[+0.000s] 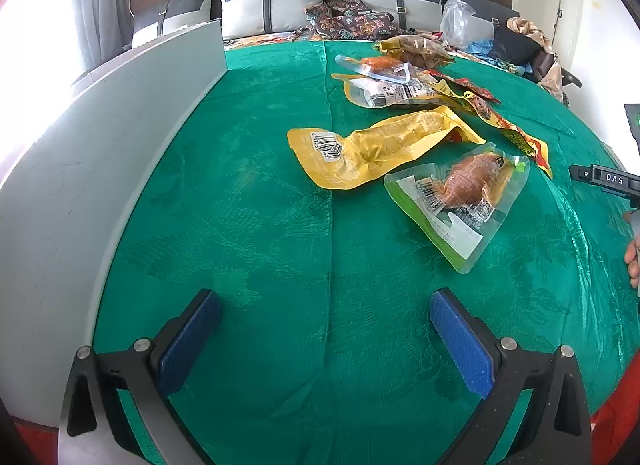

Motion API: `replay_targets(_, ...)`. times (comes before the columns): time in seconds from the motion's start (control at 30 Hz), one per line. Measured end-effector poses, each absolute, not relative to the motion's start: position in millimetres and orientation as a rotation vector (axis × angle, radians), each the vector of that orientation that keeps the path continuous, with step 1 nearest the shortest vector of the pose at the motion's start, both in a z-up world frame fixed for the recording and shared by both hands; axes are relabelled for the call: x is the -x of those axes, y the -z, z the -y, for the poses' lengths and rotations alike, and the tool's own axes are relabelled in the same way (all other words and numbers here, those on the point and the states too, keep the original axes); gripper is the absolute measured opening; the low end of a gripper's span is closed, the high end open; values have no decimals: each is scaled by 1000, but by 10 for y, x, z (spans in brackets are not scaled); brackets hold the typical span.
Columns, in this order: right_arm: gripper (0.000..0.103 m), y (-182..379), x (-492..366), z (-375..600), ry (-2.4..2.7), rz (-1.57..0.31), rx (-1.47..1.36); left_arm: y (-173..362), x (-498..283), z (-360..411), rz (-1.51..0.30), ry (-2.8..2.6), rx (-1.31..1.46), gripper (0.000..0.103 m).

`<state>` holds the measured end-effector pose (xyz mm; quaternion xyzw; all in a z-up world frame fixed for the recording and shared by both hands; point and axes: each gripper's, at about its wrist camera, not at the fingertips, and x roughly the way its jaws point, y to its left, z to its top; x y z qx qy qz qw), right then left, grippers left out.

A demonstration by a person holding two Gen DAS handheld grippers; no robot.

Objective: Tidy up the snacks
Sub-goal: 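Return both tools to the snack pile, then grasp the long yellow pouch with the left tool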

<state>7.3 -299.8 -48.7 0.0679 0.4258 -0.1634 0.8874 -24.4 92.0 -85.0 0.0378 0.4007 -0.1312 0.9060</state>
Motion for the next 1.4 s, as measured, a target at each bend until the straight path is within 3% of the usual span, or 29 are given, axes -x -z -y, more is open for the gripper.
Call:
replay_targets(0.37,100,490,-70,2995,339,-885,-141,712,27,-911,-1014,404,-101,103)
replay_targets(0.57,100,488,-73,2998,339,-885,-141,129,-606,-801,-964,530,-123,102)
replay_targets(0.7,100,491,-71,2995,339,-885,-141,215,-997,-364,-1027,602,-275,102)
replay_targets(0.9,100,492,-72,2995,339,-885,-141,607,-1305,22,-1130,617,-383,88)
replay_targets(0.97,100,492,-73,2995,339,-885,-141,587,-1304,58,-1102,617,-388,74)
replay_targets(1.0,100,490,-74,2996,339,-884,-141,560,-1289,60,-1088,624,-378,53)
replay_targets(1.03,100,493,-74,2995,339,-884,-141,533,-1272,59,-1081,613,-373,49)
replay_targets(1.4,100,493,-75,2995,339,-884,-141,634,-599,-738,-1088,423,-108,45)
